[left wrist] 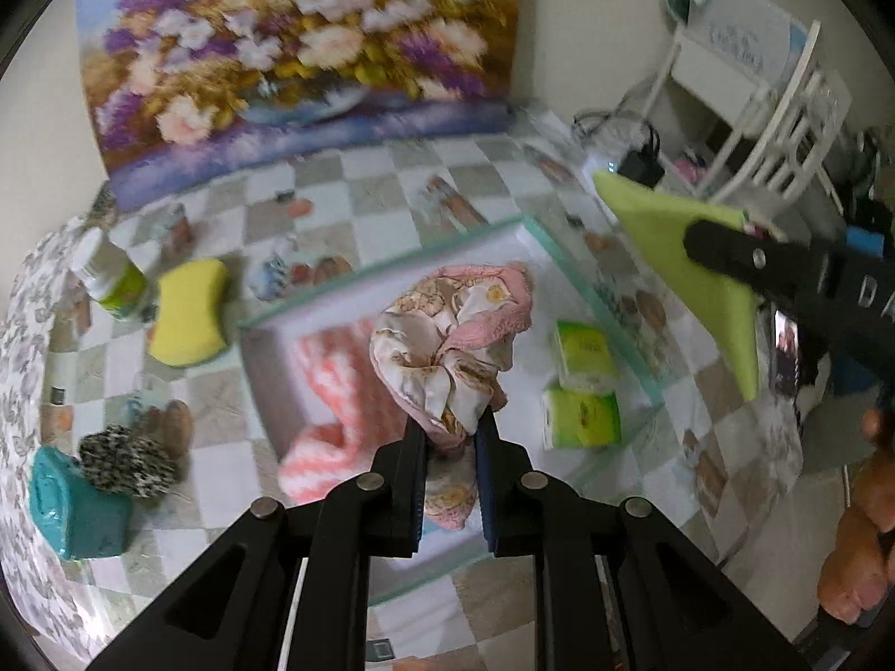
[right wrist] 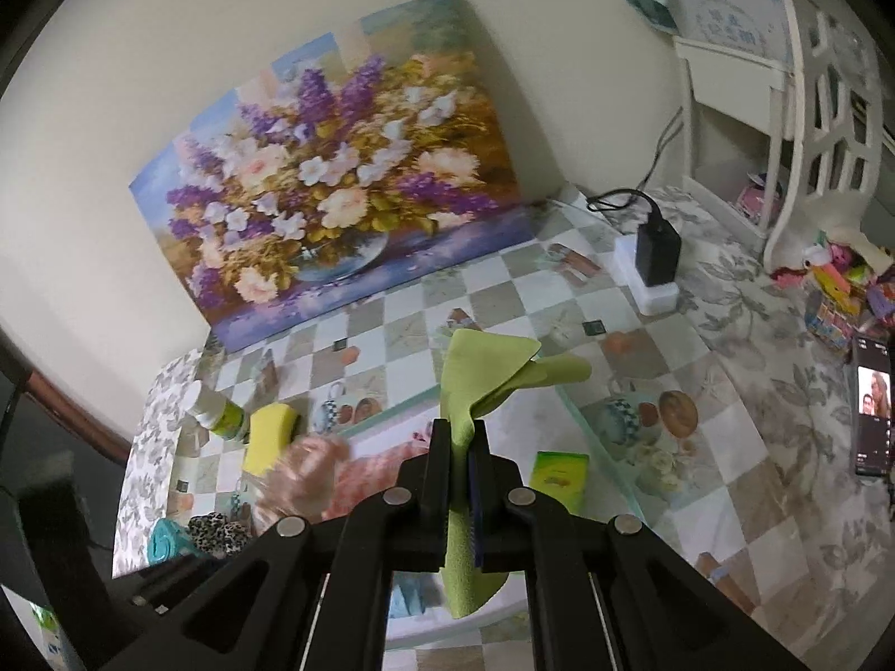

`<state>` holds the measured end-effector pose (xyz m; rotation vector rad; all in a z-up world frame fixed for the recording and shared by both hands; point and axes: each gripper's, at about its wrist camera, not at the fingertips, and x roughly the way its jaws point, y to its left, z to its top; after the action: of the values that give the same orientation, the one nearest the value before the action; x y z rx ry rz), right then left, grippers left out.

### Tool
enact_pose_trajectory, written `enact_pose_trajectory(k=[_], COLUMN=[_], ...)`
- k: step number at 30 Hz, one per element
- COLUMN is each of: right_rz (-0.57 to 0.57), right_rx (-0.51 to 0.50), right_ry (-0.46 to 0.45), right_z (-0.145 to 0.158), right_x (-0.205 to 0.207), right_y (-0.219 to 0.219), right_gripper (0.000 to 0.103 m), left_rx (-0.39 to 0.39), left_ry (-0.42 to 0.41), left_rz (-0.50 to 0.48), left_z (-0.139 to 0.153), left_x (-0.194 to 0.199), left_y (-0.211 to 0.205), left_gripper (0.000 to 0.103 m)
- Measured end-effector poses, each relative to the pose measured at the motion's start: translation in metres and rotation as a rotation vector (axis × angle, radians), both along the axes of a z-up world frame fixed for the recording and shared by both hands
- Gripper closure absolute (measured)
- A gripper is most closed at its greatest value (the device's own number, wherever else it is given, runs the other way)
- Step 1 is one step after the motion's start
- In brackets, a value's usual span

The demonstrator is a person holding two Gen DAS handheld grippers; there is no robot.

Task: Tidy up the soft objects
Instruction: 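Lift the scrunchie and cloth and carry both over the tray, then open both tools to drop the scrunchie and cloth into the tray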

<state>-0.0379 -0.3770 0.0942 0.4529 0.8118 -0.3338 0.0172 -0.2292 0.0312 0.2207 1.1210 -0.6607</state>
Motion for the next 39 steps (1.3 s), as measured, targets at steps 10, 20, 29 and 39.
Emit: enact_pose_trajectory(k=[10,20,29,39], right_rz=[0.045,0.059,0.022,-0.011], right_rx=[0.097,0.087,0.04,-0.009], right_ry=[0.228,0.327,0.301,0.283], right_z=[-0.086,-0.112,-0.088,-0.068], right_x=[0.037,0.044,0.041,0.034], right_y=[0.003,0.007,0.005,0.003], right_gripper=[0.096,0.095,0.095,0.086], left_rx=[0.157,0.198,0.152,0.078], left_ry=[0.11,0.158,0.149,0.119], left_rz=[0.022,0.028,0.009,0.07], left_z=[-0.069,-0.085,-0.061,-0.03], left_x=[0.004,0.001,-0.004,0.008], left_y=[-0.018,-0.021,-0.02,0.001], left_gripper=[0.086,0.083,0.061,0.039])
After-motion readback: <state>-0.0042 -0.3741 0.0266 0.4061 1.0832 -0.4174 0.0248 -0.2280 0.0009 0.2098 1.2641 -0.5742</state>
